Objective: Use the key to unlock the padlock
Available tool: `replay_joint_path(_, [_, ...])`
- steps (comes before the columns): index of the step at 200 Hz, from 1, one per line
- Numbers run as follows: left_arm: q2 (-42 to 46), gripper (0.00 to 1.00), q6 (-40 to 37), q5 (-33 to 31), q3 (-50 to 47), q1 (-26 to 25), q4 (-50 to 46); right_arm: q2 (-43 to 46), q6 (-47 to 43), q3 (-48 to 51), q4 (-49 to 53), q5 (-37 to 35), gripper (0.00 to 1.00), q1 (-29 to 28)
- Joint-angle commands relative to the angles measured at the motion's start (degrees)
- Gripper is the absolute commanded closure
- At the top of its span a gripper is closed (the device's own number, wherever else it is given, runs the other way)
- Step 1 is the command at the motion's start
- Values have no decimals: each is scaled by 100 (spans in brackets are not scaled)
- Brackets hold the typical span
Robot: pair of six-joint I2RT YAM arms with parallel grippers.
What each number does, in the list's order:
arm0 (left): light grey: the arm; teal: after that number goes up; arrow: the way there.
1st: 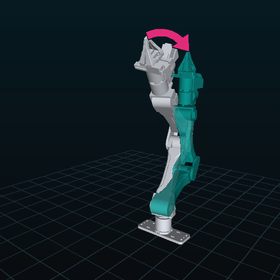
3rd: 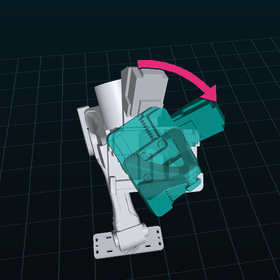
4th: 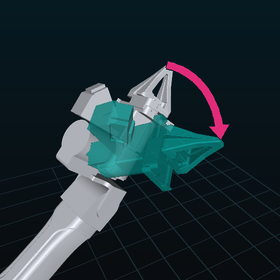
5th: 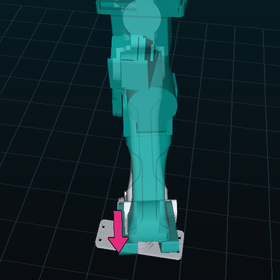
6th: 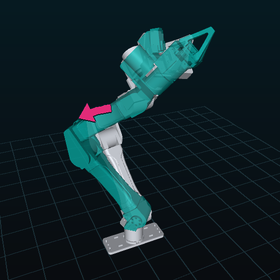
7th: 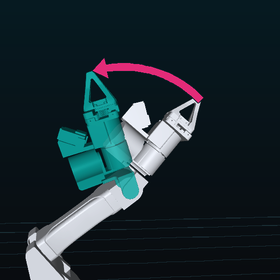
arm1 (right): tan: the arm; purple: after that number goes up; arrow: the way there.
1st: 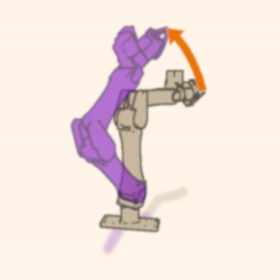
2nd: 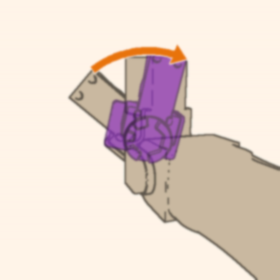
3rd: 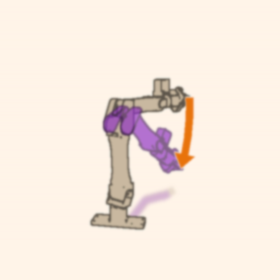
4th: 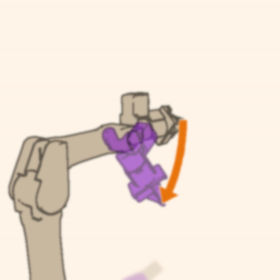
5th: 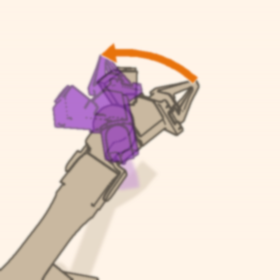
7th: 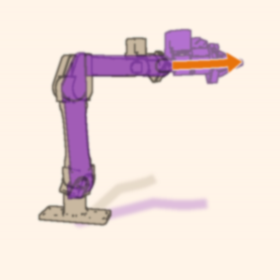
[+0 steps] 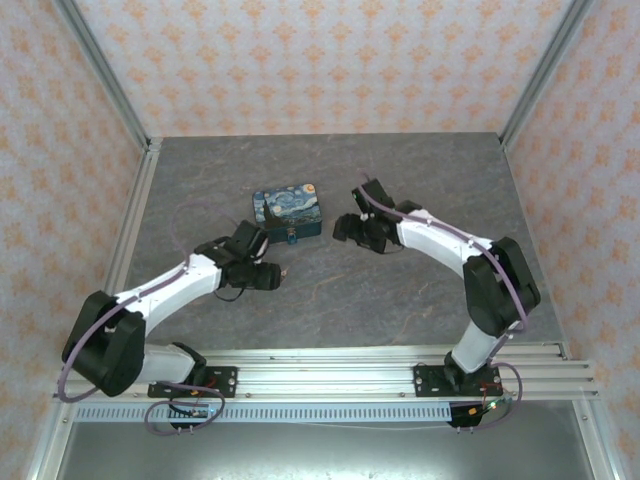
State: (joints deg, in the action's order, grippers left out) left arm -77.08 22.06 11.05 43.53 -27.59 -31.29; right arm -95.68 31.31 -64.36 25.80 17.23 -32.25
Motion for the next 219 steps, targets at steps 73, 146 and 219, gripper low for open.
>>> replay_joint_path(73, [-1352,59,-398,-484,963,-560,206,909,349,1119,-646,-243,24,-124])
replay_joint_path(146, [-2000,65,-518,-528,1373,-563,143,1259,455,1451,-689,-444,24,-124])
replay_joint_path(219, [-2162,74,-580,-725,1240,-567,123,1444,532,1539,-609,-530,24,-124])
